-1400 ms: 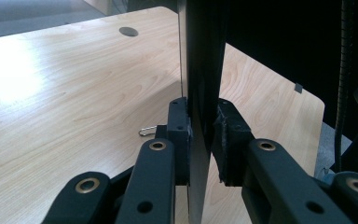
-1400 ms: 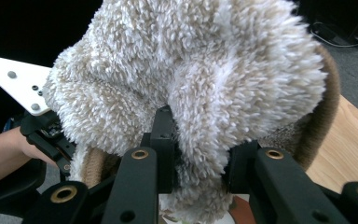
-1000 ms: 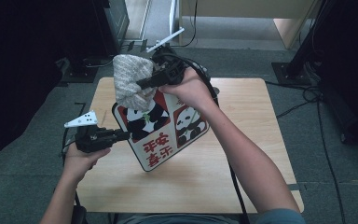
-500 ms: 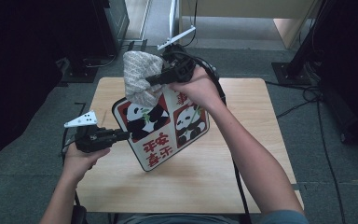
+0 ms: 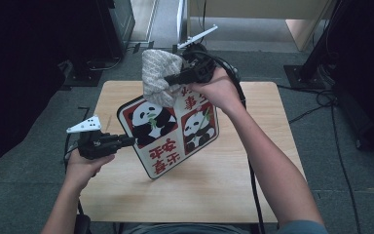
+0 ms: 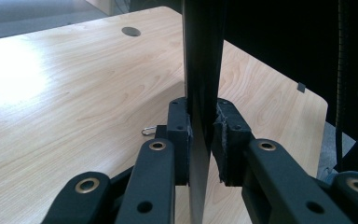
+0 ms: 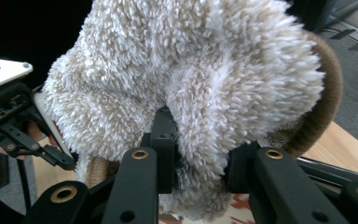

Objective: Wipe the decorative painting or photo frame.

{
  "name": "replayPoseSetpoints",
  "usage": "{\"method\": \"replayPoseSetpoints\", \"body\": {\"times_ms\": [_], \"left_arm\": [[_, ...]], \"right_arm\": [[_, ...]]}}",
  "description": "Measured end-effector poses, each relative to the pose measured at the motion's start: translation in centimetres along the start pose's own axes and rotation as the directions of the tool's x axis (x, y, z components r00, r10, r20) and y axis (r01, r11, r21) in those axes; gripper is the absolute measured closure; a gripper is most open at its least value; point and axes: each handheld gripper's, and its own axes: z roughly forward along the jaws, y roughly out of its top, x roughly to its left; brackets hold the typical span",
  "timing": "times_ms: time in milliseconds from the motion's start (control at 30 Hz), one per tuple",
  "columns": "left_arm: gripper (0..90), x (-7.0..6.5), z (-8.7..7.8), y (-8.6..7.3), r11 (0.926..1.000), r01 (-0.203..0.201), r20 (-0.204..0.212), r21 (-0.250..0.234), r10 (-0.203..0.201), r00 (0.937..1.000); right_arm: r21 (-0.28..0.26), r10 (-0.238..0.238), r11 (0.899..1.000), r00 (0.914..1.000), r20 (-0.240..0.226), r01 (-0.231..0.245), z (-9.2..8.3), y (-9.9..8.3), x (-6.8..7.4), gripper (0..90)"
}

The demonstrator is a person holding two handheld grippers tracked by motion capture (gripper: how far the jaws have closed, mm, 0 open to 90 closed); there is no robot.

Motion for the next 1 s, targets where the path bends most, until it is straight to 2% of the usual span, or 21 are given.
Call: {"method": "replayPoseSetpoints", "body": {"times_ms": [167,233,400,500,633,700,1000], "left_arm": [[78.7,0.1,-0.1,0.0,1.0000,0.003,-0.001,0.001,-0.003,1.0000],[78.7,0.2,-0.1,0.0,1.0000,0.004,-0.002,0.001,-0.004,1.0000],[78.7,0.2,-0.1,0.0,1.0000,0.003,-0.002,0.002,-0.003,1.0000],[78.7,0.3,-0.2,0.0,1.0000,0.004,-0.003,0.003,-0.004,1.0000],[78.7,0.2,-0.3,0.0,1.0000,0.002,-0.005,0.006,-0.002,1.0000],[78.7,0.2,-0.3,0.1,1.0000,0.002,-0.005,0.008,-0.002,1.0000],[78.8,0.5,-0.4,0.1,1.0000,0.006,-0.014,0.003,-0.006,0.9999]], "right_arm": [[-0.005,0.023,1.000,0.9997,0.008,-0.023,-0.5,-0.1,-0.6,70.9],[-0.009,0.047,0.999,0.9989,0.000,-0.047,-0.7,0.1,-0.7,71.1],[-0.001,0.044,0.999,0.9989,0.014,-0.044,-0.4,0.5,-0.8,71.0],[0.004,0.060,0.998,0.9982,0.011,-0.060,-0.1,0.7,-1.0,70.9],[0.013,0.052,0.999,0.9986,0.007,-0.052,0.1,0.6,-1.1,71.0],[0.018,0.056,0.998,0.9984,0.003,-0.056,-0.1,0.6,-1.3,71.0],[0.024,0.068,0.997,0.9969,0.038,-0.069,-1.1,0.2,-2.1,70.9]]}}
